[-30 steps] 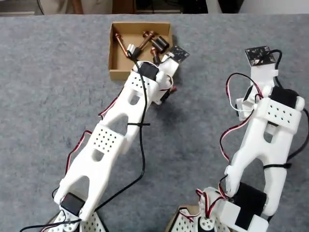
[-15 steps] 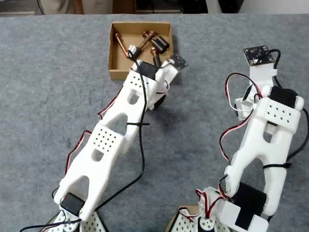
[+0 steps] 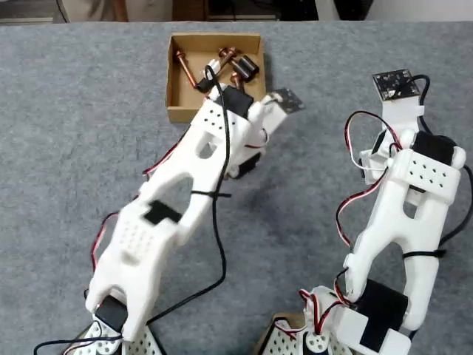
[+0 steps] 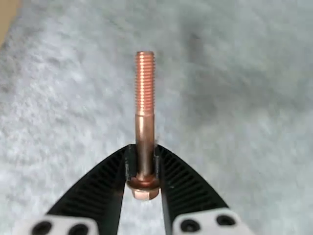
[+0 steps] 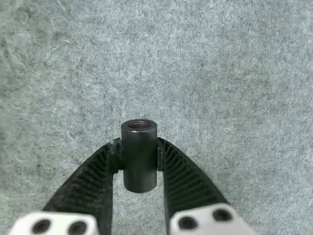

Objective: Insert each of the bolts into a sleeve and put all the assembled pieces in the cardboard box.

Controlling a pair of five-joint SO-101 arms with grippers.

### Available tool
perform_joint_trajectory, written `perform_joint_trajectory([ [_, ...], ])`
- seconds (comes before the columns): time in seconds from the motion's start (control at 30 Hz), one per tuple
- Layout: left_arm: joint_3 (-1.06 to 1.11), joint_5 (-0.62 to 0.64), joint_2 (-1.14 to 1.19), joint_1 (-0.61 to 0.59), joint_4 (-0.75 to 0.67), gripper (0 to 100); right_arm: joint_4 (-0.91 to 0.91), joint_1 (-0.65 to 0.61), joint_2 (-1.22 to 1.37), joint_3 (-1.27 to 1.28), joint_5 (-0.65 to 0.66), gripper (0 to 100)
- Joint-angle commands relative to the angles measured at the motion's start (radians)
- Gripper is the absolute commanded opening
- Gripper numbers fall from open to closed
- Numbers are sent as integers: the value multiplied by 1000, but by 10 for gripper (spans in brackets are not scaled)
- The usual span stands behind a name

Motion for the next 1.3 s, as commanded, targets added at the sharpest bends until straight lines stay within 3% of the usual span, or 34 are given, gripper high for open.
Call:
perform_joint_trajectory([
  [0.0, 305, -38, -277, -9, -77, 18, 6, -16, -51, -48, 6, 2],
  [0.23, 1011, -49, -673, -44, -359, 18, 8, -16, -51, -45, 6, 2],
  [0.37, 1318, -143, -924, -44, -457, 18, 8, -16, -51, -45, 6, 2],
  [0.57, 1470, -358, -1145, -91, -477, 18, 8, -16, -51, -45, 6, 2],
  [0.73, 1517, -646, -1155, -160, -577, 18, 8, -16, -51, -44, 6, 2],
  [0.83, 1571, -756, -1155, -207, -735, 18, 8, -16, -51, -44, 3, 2],
  [1.0, 1746, -947, -1155, -241, -1140, 18, 8, -16, -51, -44, 0, 2],
  [1.13, 1913, -997, -1155, -236, -1398, 18, 8, -16, -51, -44, 0, 2],
  [1.27, 2008, -994, -1155, -239, -1551, 18, 8, -16, -51, -44, 2, 2],
])
